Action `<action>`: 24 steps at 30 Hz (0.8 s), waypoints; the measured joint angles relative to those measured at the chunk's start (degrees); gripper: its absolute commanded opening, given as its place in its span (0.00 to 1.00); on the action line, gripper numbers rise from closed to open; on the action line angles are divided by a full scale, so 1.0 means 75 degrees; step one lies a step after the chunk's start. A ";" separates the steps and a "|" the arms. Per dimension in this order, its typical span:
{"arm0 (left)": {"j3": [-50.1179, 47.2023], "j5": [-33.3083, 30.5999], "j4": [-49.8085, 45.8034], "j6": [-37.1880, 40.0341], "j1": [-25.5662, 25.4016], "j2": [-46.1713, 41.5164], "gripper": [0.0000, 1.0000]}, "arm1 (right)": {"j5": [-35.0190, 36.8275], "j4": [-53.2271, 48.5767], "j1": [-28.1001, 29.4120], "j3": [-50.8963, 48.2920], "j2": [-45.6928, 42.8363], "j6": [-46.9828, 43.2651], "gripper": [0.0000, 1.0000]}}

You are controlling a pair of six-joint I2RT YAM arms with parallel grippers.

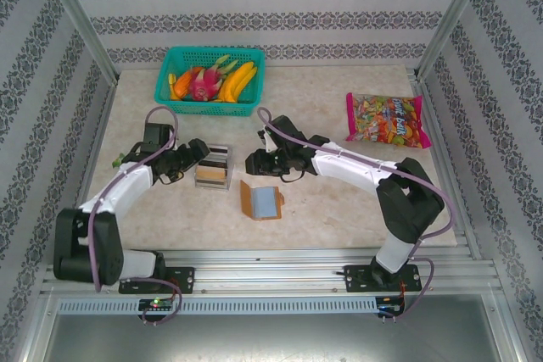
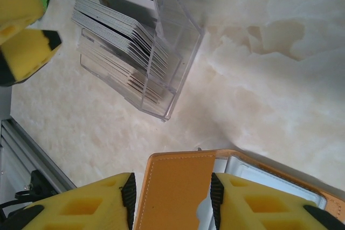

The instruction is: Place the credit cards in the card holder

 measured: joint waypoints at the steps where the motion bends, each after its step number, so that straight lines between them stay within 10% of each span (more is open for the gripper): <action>1: 0.0000 0.0204 0.0207 -0.0023 0.0032 0.0227 1.00 | -0.0020 0.0000 -0.0003 -0.0003 0.0012 0.0000 0.44; 24: 0.0997 0.1626 0.2436 -0.0953 -0.1151 0.2731 0.96 | -0.0044 0.0286 -0.0813 -0.1110 -0.0306 0.0286 0.44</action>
